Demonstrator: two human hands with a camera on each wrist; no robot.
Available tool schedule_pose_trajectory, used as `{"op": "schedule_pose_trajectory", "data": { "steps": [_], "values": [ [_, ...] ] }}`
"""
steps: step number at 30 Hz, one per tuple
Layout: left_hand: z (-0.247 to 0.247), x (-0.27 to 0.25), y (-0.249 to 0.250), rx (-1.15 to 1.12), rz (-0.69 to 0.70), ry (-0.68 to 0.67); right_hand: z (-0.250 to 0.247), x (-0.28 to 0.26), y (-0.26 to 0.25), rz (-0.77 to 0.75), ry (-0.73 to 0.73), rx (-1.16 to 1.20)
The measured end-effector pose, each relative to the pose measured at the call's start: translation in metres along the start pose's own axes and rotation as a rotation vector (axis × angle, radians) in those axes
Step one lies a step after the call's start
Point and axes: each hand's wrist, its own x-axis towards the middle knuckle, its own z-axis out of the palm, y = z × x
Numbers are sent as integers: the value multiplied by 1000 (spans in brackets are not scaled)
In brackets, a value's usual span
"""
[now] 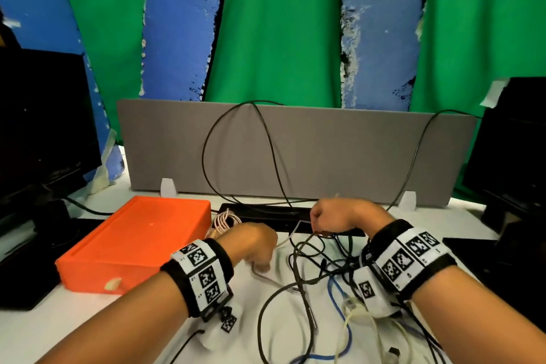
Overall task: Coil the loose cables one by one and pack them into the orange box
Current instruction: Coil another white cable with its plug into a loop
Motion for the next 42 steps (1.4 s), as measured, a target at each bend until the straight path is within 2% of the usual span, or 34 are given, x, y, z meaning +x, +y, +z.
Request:
{"op": "schedule_pose_trajectory", "data": {
  "steps": [7, 9, 11, 12, 13, 15, 17, 19, 20, 22, 25, 29, 30, 32, 34, 38, 40, 42],
  "values": [
    [-2, -4, 15, 116, -124, 17, -4, -16, 17, 87, 71, -25],
    [-4, -5, 14, 127, -125, -30, 1, -20, 19, 78, 94, 4],
    [-7, -7, 11, 56, -96, -47, 6, -23, 19, 48, 96, 62],
    [-10, -9, 9, -22, -66, 1, 8, -25, 18, 19, 120, 87],
    [-16, -13, 6, -120, -32, 94, 10, -25, 17, -15, 181, 119],
    [-34, -21, 2, -371, 64, 392, 10, -25, 14, -119, 411, 227],
    [-54, -35, 2, -748, 200, 708, 7, -27, 6, -241, 669, 401],
    [-72, -49, 7, -1077, 359, 970, 1, -31, -1, -323, 859, 577],
    [-79, -56, 9, -1164, 423, 1067, -3, -33, -5, -346, 923, 646],
    [-89, -67, 11, -1296, 533, 1163, -12, -39, -13, -356, 1000, 725],
    [-99, -80, 8, -1418, 650, 1135, -25, -54, -19, -403, 1016, 769],
    [-95, -92, -4, -1417, 655, 929, -43, -83, -18, -440, 1095, 774],
    [-92, -94, -6, -1478, 679, 862, -47, -90, -18, -447, 1117, 794],
    [-90, -101, -6, -1711, 814, 733, -49, -99, -17, -470, 1136, 813],
    [-93, -109, -3, -1916, 940, 658, -46, -101, -19, -471, 1110, 750],
    [-100, -124, 2, -2043, 1119, 694, -37, -95, -23, -397, 1111, 552],
    [-101, -133, 1, -2084, 1165, 776, -37, -99, -27, -321, 1082, 372],
    [-102, -141, -6, -2113, 1185, 889, -35, -108, -36, -303, 970, 223]
  ]
}}
